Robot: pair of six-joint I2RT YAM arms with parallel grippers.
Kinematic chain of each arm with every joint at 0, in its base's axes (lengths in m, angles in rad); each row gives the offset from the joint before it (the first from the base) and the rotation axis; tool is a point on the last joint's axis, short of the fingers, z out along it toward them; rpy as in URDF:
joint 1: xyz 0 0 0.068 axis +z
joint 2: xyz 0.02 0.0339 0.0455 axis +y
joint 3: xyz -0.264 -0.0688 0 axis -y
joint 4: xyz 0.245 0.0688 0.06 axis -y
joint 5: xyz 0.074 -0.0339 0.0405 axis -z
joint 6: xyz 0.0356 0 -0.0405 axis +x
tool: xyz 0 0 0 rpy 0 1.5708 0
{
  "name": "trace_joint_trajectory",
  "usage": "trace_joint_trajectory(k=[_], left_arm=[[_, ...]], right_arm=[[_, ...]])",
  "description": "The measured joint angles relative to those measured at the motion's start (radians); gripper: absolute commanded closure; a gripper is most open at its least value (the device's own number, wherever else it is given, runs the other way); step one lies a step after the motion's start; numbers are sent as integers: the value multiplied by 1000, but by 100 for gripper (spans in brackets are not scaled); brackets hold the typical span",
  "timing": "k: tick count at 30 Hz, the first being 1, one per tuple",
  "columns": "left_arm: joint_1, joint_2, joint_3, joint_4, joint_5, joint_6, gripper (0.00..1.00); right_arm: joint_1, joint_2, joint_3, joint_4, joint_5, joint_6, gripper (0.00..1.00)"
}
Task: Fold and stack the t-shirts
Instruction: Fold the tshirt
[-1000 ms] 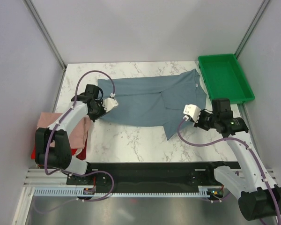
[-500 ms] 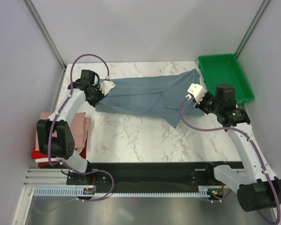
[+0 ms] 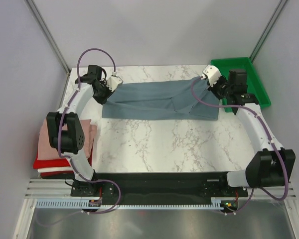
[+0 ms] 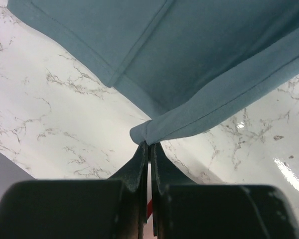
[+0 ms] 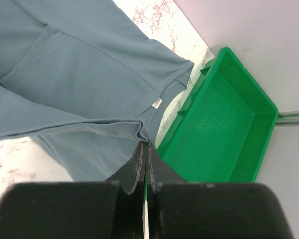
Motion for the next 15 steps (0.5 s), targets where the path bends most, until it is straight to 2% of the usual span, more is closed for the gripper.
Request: trace_joint_trajectory(k=[6, 14, 15], left_arm=[[16, 97, 78, -16, -1, -5, 98], [32, 206, 161, -32, -5, -9, 98], [33, 215, 168, -31, -7, -11, 98]], right_arm=[[0, 171, 102, 56, 11, 17, 100], [1, 448, 346, 99, 14, 31, 100], [3, 491, 384, 106, 15, 33, 93]])
